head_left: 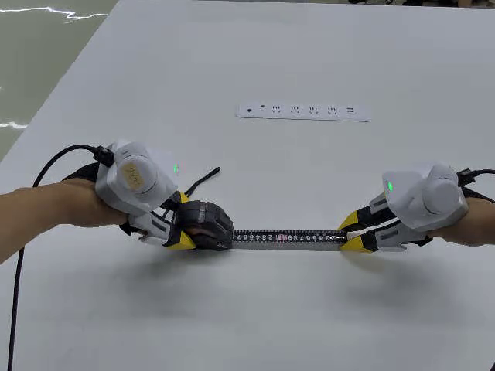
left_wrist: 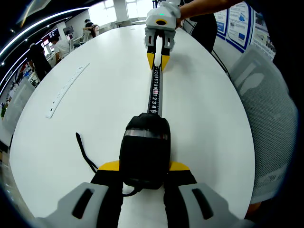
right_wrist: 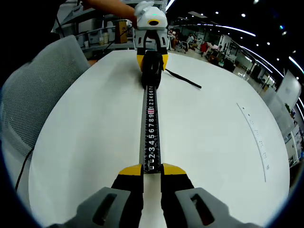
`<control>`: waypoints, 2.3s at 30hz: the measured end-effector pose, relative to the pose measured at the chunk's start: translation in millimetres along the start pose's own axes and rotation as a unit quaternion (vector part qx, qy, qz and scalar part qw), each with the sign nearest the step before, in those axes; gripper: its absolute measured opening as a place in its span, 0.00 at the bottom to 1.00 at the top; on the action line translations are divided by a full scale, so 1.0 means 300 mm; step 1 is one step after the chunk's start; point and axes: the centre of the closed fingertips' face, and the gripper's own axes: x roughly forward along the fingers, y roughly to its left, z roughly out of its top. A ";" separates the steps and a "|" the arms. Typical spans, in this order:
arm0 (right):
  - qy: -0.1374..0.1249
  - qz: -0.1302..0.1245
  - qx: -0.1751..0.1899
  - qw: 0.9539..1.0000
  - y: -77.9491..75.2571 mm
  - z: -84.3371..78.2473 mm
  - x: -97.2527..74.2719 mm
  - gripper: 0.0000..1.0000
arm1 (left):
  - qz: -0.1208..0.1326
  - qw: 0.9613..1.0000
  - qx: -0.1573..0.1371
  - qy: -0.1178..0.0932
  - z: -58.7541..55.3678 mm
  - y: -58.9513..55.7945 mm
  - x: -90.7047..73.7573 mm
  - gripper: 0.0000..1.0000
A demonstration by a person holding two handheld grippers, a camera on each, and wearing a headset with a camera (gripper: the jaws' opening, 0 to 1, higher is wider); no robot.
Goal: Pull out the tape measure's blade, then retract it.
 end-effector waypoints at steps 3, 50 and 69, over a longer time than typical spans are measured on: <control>0.001 -0.001 0.000 1.000 0.005 0.005 -0.006 0.12 | 0.000 1.000 0.000 0.000 -0.001 0.000 0.000 0.27; 0.012 -0.008 0.013 1.000 0.002 -0.061 -0.049 0.12 | -0.005 1.000 0.004 0.003 0.004 -0.006 -0.001 0.27; 0.017 -0.011 0.017 1.000 0.005 -0.088 -0.074 0.12 | -0.007 1.000 0.005 0.006 0.003 -0.004 0.000 0.27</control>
